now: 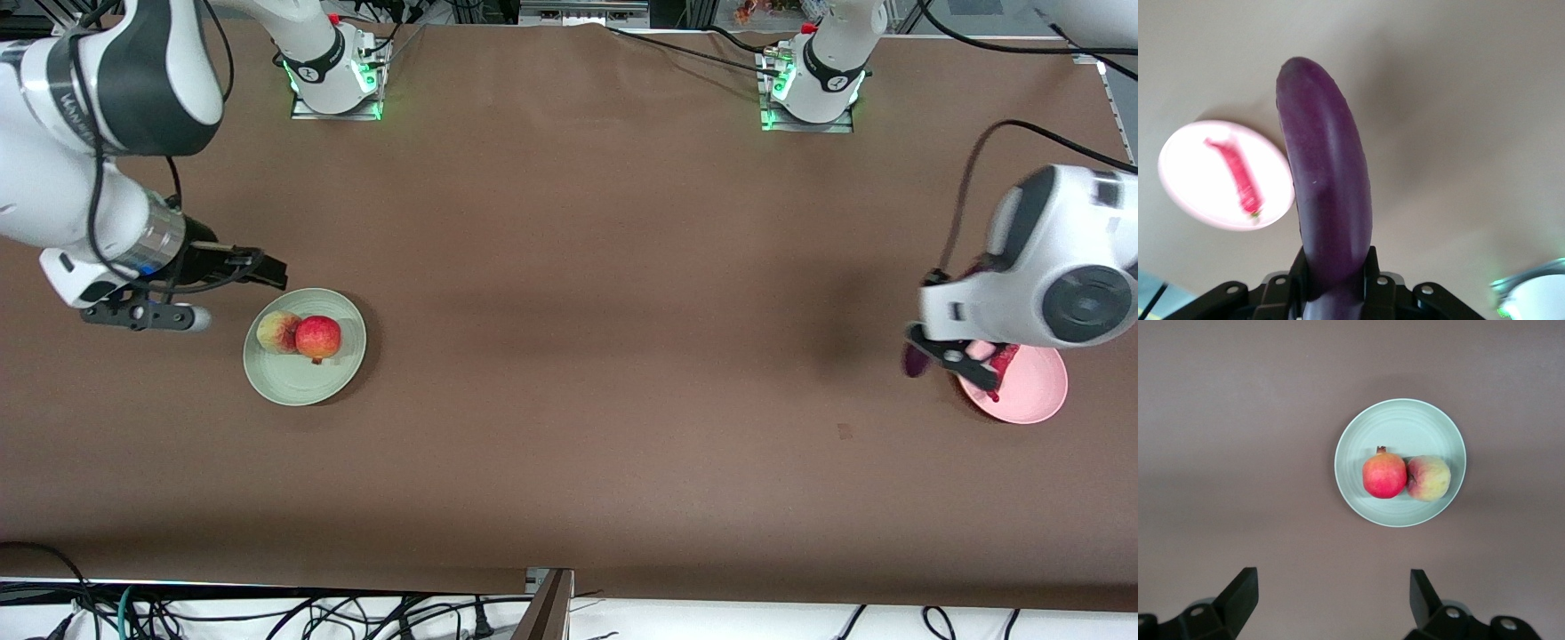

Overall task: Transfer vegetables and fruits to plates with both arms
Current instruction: 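Carry the eggplant to the pink plate while the right gripper withdraws, then lower the eggplant onto the pink plate and open the left gripper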

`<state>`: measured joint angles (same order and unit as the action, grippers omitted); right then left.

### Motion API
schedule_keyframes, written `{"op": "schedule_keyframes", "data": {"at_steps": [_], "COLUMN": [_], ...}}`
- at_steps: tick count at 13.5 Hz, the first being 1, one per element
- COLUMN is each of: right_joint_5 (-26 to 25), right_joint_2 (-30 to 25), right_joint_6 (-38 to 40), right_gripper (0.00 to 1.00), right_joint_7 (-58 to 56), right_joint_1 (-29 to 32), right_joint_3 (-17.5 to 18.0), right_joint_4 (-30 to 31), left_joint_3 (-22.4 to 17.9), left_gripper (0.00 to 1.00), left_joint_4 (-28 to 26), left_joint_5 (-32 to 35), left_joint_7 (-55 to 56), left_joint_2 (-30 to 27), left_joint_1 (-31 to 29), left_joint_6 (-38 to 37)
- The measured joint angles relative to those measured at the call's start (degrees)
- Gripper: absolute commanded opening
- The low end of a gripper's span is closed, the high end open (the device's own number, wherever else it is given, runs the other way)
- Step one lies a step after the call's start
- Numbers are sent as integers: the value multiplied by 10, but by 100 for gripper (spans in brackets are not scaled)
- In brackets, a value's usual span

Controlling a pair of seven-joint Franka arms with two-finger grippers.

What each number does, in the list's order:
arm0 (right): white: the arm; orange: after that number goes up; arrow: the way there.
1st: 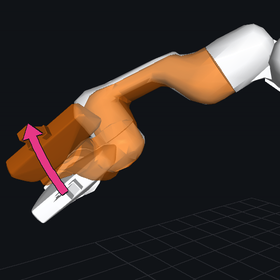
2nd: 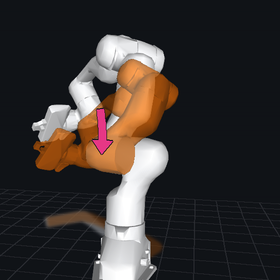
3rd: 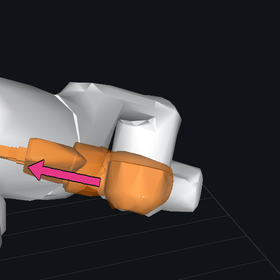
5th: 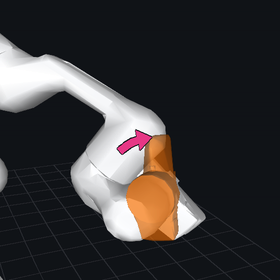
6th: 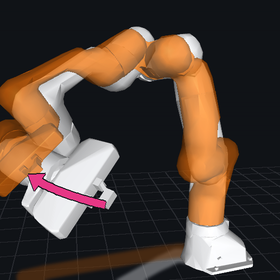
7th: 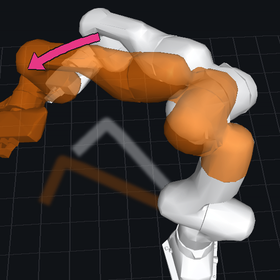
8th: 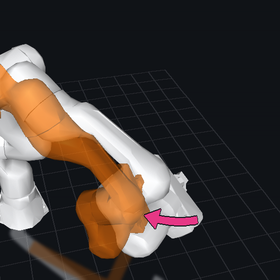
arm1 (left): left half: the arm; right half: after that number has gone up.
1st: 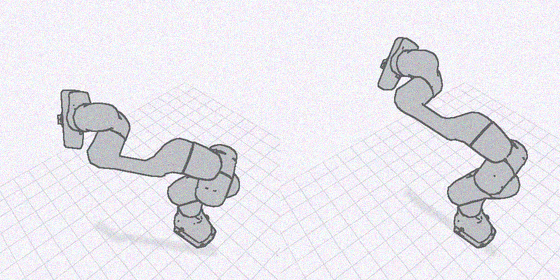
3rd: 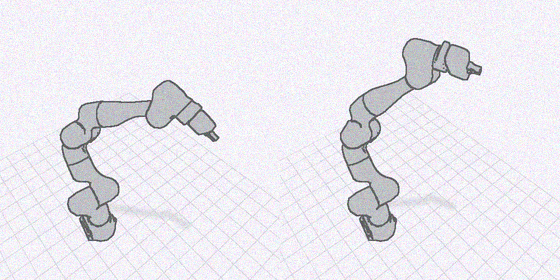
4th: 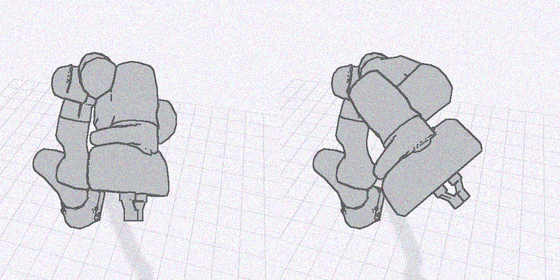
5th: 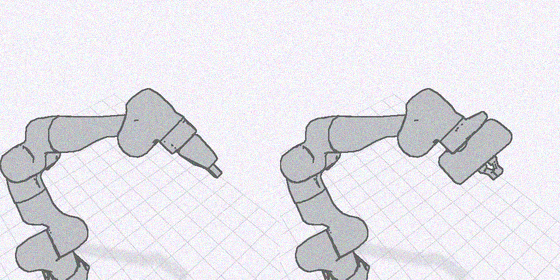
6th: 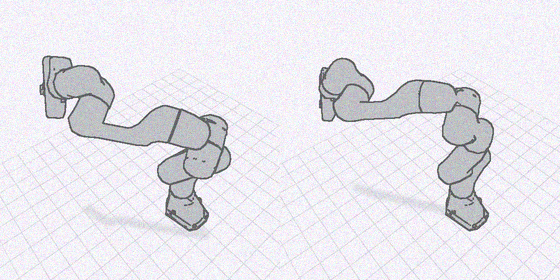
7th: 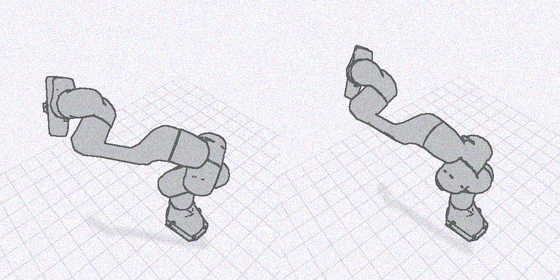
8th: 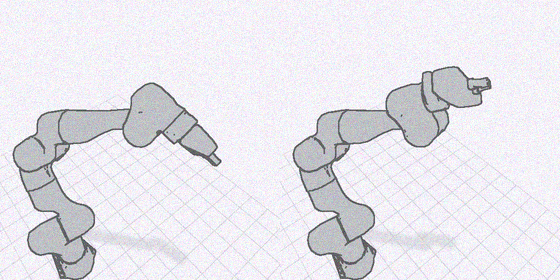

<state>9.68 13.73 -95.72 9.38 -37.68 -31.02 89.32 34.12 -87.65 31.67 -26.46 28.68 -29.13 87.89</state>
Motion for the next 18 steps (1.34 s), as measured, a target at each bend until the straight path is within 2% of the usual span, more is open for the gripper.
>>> {"op": "schedule_keyframes", "data": {"at_steps": [2,5,6,9,12,13,14,15,18], "right_joint_5": [-21,-45,-47,-50,-73,-75,-79,-83,-90], "right_joint_2": [-18,-61,-75,-101,-105,-105,-105,-105,-105], "right_joint_6": [10,47,59,75,76,76,76,76,73], "right_gripper": [100,100,100,100,100,100,100,100,100], "right_joint_7": [6,-15,-31,-73,-77,-77,-77,-77,-77], "right_joint_1": [28,185,227,303,317,316,316,316,316], "right_joint_3": [38,169,197,246,270,274,276,277,277], "right_joint_4": [0,0,0,4,6,6,6,5,-7], "left_joint_3": [0,-3,-10,-34,-38,-44,-51,-57,-60], "left_gripper": [0,0,0,2,9,18,66,100,100], "left_joint_4": [-1,-2,-2,-1,2,2,3,3,3], "left_joint_5": [45,65,68,71,72,72,72,72,72], "left_joint_7": [-6,-58,-85,-188,-227,-234,-241,-245,-246], "left_joint_2": [43,111,125,140,140,140,142,146,152], "left_joint_1": [-37,-82,-93,-111,-112,-112,-112,-114,-125], "left_joint_6": [13,83,110,177,191,198,209,224,245]}}
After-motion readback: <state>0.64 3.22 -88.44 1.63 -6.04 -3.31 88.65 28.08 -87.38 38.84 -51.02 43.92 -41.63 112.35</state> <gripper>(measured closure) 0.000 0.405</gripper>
